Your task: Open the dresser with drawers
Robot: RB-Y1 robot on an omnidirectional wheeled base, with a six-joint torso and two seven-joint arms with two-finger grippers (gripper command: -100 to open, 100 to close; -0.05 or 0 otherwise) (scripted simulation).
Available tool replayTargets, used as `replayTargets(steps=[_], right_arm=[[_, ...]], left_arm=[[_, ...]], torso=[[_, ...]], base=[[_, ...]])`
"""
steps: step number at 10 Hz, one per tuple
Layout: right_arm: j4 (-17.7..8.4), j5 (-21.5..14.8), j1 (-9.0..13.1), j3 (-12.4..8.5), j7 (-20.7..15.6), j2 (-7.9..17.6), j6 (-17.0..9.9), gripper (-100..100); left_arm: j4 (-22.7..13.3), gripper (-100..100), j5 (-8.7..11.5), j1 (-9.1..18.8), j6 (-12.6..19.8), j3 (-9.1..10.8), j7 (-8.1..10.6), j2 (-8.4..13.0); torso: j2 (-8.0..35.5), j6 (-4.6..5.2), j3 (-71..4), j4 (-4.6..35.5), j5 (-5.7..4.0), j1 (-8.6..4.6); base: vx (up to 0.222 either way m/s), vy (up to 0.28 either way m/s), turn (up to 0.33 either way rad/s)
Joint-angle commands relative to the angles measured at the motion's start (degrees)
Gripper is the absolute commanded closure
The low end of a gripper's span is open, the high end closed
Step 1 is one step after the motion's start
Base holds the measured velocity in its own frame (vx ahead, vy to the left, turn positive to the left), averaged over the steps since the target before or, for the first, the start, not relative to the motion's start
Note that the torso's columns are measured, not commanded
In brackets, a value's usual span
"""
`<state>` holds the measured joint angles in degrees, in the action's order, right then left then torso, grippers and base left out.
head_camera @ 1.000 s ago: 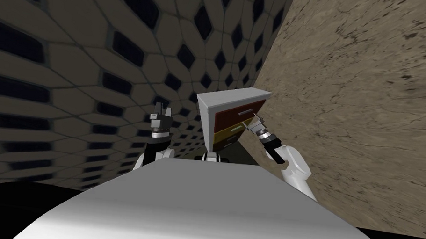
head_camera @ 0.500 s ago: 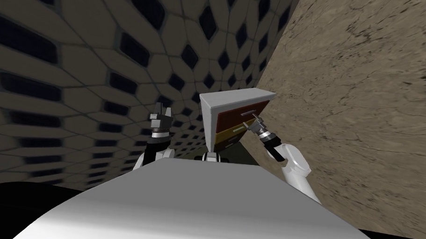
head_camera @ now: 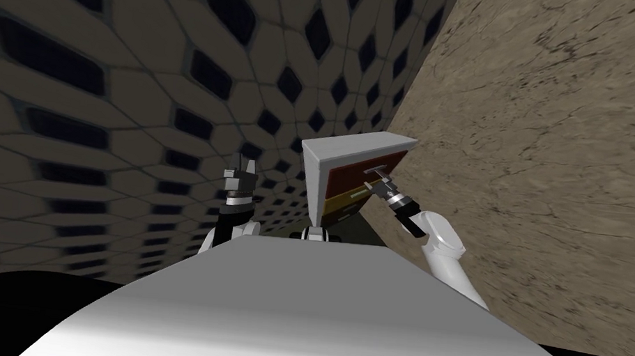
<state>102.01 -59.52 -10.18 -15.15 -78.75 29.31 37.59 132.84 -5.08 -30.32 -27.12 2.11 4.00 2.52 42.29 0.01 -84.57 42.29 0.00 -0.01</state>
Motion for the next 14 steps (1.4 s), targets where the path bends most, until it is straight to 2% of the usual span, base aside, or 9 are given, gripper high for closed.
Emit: replayTargets(steps=[1,2,3,4,5,8,11,13,14], right_arm=[[-1.5,-1.3,0.9,-0.3,-3.0,0.6,0.5,-100],[-1.2,-1.0,0.8,-0.3,-2.2,0.6,0.3,-100],[-1.3,-1.0,1.4,-0.7,-1.0,2.1,-0.1,-100],[-1.4,-1.0,1.1,-0.6,-1.9,1.3,0.3,-100],[-1.4,-1.0,1.1,-0.6,-1.8,1.4,0.2,100],[-0.6,-0.5,0.8,-0.8,-1.3,1.8,1.0,100],[-0.1,-0.2,0.4,-1.0,-1.2,2.1,1.5,100],[-0.1,-0.1,0.0,-0.9,-1.1,2.2,1.9,100],[0.4,0.2,1.0,-1.8,0.7,4.2,1.2,-100]], left_arm=[[0.0,0,0.0,0.0,0.0,0.00,0.00,0.0],[0.0,0,0.0,0.0,0.0,0.00,0.00,0.0],[0.0,0,0.0,0.0,0.0,0.00,0.00,0.0],[0.0,0,0.0,0.0,0.0,0.00,0.00,0.0],[0.0,0,0.0,0.0,0.0,0.00,0.00,0.0],[0.0,0,0.0,0.0,0.0,0.01,0.00,0.0],[0.0,0,0.0,0.0,0.0,0.01,0.00,0.0],[0.0,0,0.0,0.0,0.0,0.01,0.00,0.0],[0.0,0,0.0,0.0,0.0,0.01,0.00,0.0]], torso=[[0.0,0.00,0.0,0.0,-0.01,-0.02],[0.0,0.00,0.0,0.0,-0.01,-0.03],[0.0,0.00,0.0,0.0,-0.01,-0.03],[-0.2,-0.02,-0.1,0.0,0.04,0.17],[-0.1,0.00,-0.1,0.0,0.02,0.05],[0.1,0.00,0.2,-0.3,-0.41,-0.45],[-0.5,-0.08,-0.2,-0.2,-0.06,0.14],[-0.2,-0.03,-0.1,-0.3,-0.20,-0.14],[-0.2,-0.07,-0.1,-0.3,-0.23,-0.14]], base=[[0.005,0.010,0.022],[0.000,0.000,0.000],[0.068,0.064,0.036],[0.044,0.040,0.007],[0.007,0.006,-0.001],[-0.146,-0.081,-0.057],[-0.131,-0.068,-0.043],[-0.158,-0.086,-0.035],[-0.071,-0.014,-0.019]])
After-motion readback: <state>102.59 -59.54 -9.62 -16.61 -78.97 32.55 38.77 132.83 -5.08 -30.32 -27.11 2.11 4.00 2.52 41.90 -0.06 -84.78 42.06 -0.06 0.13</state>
